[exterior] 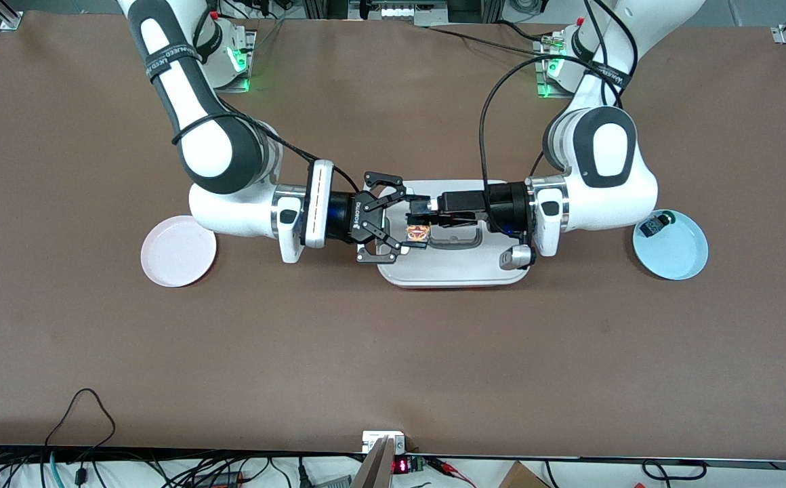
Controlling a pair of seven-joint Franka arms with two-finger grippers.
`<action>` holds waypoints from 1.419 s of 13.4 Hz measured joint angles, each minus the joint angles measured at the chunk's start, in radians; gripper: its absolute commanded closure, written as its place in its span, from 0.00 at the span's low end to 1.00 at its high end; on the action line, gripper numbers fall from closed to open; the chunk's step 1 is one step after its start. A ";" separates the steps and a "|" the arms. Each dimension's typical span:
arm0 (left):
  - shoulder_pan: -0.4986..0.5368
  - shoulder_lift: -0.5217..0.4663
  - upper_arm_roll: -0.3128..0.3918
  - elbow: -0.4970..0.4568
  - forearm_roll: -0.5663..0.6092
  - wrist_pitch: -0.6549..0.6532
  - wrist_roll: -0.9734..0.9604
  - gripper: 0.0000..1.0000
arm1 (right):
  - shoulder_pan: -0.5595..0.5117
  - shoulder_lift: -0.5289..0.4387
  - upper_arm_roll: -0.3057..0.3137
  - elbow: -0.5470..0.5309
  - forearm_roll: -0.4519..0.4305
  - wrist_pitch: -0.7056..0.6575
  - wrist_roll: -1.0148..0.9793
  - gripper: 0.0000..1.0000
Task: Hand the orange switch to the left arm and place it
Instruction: 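Pass the switch above the box from the right gripper to the left gripper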
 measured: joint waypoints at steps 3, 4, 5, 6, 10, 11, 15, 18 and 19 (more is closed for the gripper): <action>0.001 0.000 0.005 0.001 0.000 0.001 0.000 0.22 | 0.008 0.000 0.000 0.002 0.000 0.016 0.000 0.92; 0.002 0.000 0.006 0.002 0.000 0.001 0.000 0.23 | 0.010 0.000 0.000 0.003 0.000 0.018 0.001 0.91; 0.004 0.000 0.008 0.002 0.000 0.001 0.001 0.23 | 0.010 0.000 0.000 0.004 0.000 0.019 0.001 0.91; 0.006 0.000 0.010 0.002 0.000 0.001 0.002 0.23 | 0.010 0.001 0.000 0.004 0.000 0.019 0.001 0.91; 0.027 0.000 0.013 0.002 0.000 0.001 0.002 0.39 | 0.011 0.001 0.000 0.004 0.000 0.020 0.001 0.91; 0.030 0.000 0.013 0.002 0.000 0.000 0.002 0.39 | 0.011 0.002 0.000 0.004 0.000 0.020 0.001 0.91; 0.031 0.000 0.013 0.002 0.000 -0.002 0.003 0.45 | 0.012 0.002 0.000 0.004 0.000 0.020 0.001 0.91; 0.030 0.000 0.012 0.002 0.000 -0.003 0.006 0.65 | 0.012 0.004 0.000 0.004 0.001 0.020 0.000 0.91; 0.030 0.001 0.013 0.000 0.000 -0.003 0.015 0.74 | 0.011 0.004 -0.001 0.007 0.005 0.020 0.000 0.91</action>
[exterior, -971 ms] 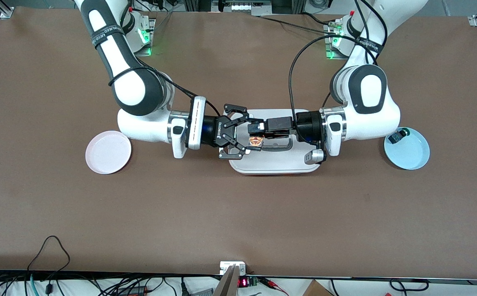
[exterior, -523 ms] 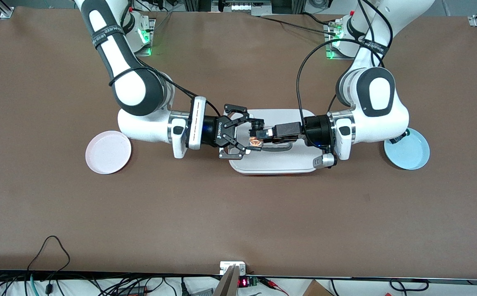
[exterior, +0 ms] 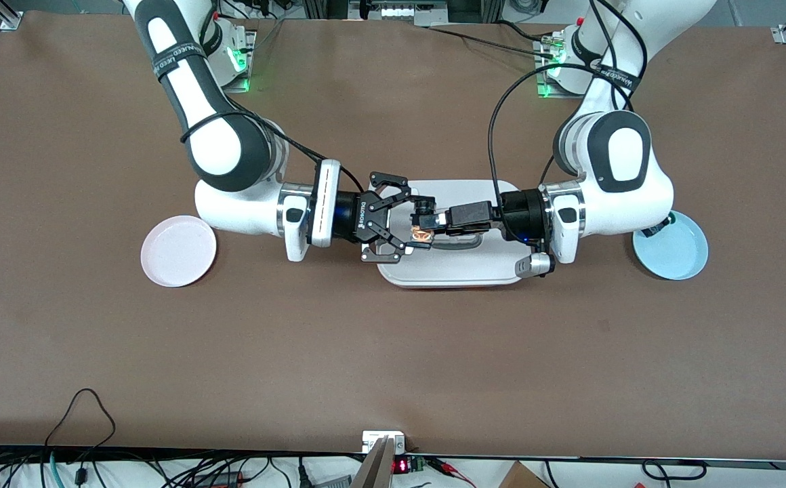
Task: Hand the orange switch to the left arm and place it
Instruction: 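Pass the switch above the box from the right gripper to the left gripper, then carry the switch with the left gripper over the blue plate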
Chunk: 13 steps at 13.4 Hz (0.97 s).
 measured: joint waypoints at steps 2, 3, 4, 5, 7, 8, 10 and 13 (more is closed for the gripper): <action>0.000 0.001 0.001 -0.001 0.000 0.000 0.027 0.84 | 0.000 0.000 -0.001 0.002 0.000 0.001 0.000 0.91; 0.000 0.001 0.001 -0.001 0.000 0.000 0.034 0.88 | 0.000 0.001 -0.001 0.002 0.000 0.001 -0.001 0.91; 0.000 0.001 0.001 -0.001 0.000 0.000 0.036 1.00 | 0.000 0.001 -0.001 0.002 0.000 0.001 -0.001 0.91; 0.000 0.002 0.001 -0.001 0.000 0.000 0.036 1.00 | 0.000 0.001 -0.001 0.002 0.000 0.002 -0.001 0.87; 0.000 0.002 0.001 -0.001 0.000 0.000 0.036 1.00 | 0.000 0.001 -0.001 0.002 0.000 0.002 -0.001 0.02; 0.000 0.002 0.001 -0.001 0.000 0.000 0.036 1.00 | 0.000 0.001 -0.001 0.002 0.000 0.002 -0.001 0.00; 0.002 0.001 0.001 0.000 0.000 0.000 0.036 1.00 | 0.002 0.001 0.000 0.002 0.001 0.001 -0.001 0.00; 0.005 0.001 0.001 0.001 0.000 0.000 0.036 1.00 | 0.005 0.002 0.000 0.002 0.001 0.001 -0.001 0.00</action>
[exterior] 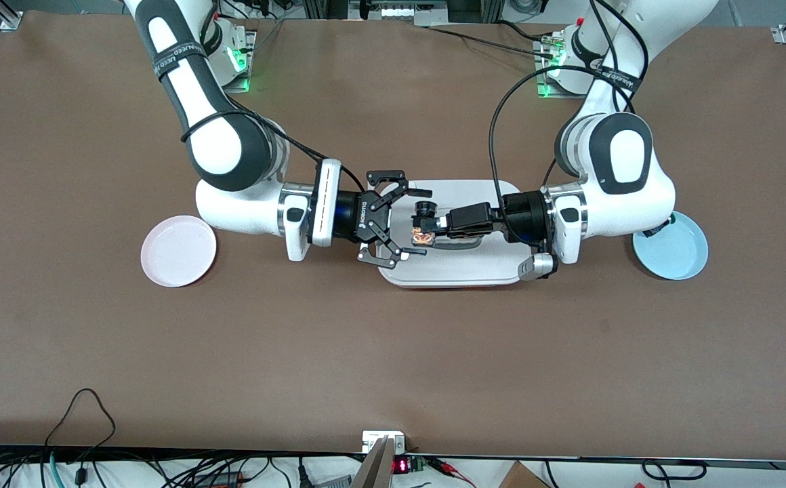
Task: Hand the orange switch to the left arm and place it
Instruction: 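Carry the switch with the left gripper over the blue plate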
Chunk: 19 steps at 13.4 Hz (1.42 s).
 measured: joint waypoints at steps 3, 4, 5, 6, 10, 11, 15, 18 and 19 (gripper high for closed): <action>0.003 0.000 0.002 0.001 0.001 -0.003 0.001 1.00 | 0.000 0.000 0.000 0.000 0.000 0.000 0.000 0.00; 0.010 0.000 0.005 0.001 0.015 -0.010 0.003 1.00 | 0.000 0.000 0.000 0.000 0.000 0.000 0.000 0.00; 0.024 0.000 0.007 0.002 0.047 -0.019 0.003 1.00 | 0.000 0.000 -0.001 0.000 0.000 0.001 0.001 0.00; 0.047 -0.001 0.009 0.003 0.081 -0.039 0.003 1.00 | -0.001 0.000 -0.004 -0.001 0.000 0.004 0.002 0.00; 0.189 -0.008 0.017 0.031 0.343 -0.180 -0.003 1.00 | -0.025 -0.005 -0.074 -0.018 0.000 0.010 0.025 0.00; 0.230 -0.015 0.018 0.042 0.464 -0.221 -0.015 1.00 | -0.043 -0.012 -0.083 -0.033 0.000 0.009 0.062 0.00; 0.377 -0.059 0.021 0.055 1.013 -0.350 -0.039 1.00 | -0.086 -0.069 -0.090 -0.124 -0.058 0.016 0.329 0.00; 0.440 -0.089 0.023 0.048 1.423 -0.383 -0.040 1.00 | -0.120 -0.128 -0.092 -0.206 -0.198 0.030 0.622 0.00; 0.451 -0.091 0.023 0.037 1.521 -0.380 -0.042 1.00 | -0.136 -0.147 -0.093 -0.228 -0.283 0.031 0.726 0.00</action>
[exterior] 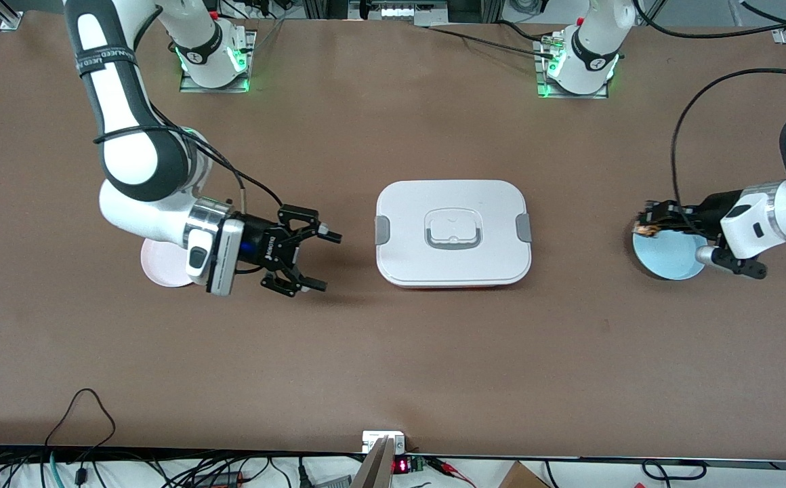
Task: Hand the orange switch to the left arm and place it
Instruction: 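Carry the switch with the left gripper over the blue plate, then lower the switch onto the blue plate and open the left gripper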
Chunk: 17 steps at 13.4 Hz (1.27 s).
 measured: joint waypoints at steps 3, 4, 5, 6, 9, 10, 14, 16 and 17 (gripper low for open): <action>0.014 0.001 0.000 -0.071 0.250 0.083 -0.081 1.00 | -0.045 -0.034 -0.001 -0.024 -0.312 0.000 0.291 0.00; 0.022 0.002 0.000 -0.107 0.307 0.130 -0.116 1.00 | -0.050 -0.046 -0.001 -0.024 -0.399 -0.001 0.390 0.00; 0.035 0.003 0.000 -0.149 0.343 0.185 -0.151 1.00 | -0.050 -0.061 -0.001 -0.024 -0.489 -0.005 0.493 0.00; 0.056 0.005 0.001 -0.197 0.360 0.255 -0.179 1.00 | -0.049 -0.079 0.000 -0.024 -0.590 -0.020 0.595 0.00; 0.129 0.025 0.001 -0.353 0.366 0.500 -0.193 1.00 | -0.048 -0.128 0.001 -0.025 -0.914 -0.072 0.830 0.00; 0.141 0.038 0.001 -0.387 0.366 0.556 -0.194 1.00 | -0.048 -0.141 0.001 -0.025 -0.981 -0.110 0.895 0.00; 0.142 0.101 -0.008 -0.431 0.366 0.704 -0.228 0.93 | -0.050 -0.178 0.000 -0.025 -1.186 -0.285 1.141 0.00; 0.142 0.135 -0.009 -0.433 0.366 0.751 -0.230 0.82 | -0.051 -0.191 0.000 -0.025 -1.326 -0.360 1.174 0.00; 0.142 0.148 -0.009 -0.433 0.366 0.764 -0.230 0.73 | -0.052 -0.202 -0.001 -0.024 -1.405 -0.390 1.178 0.00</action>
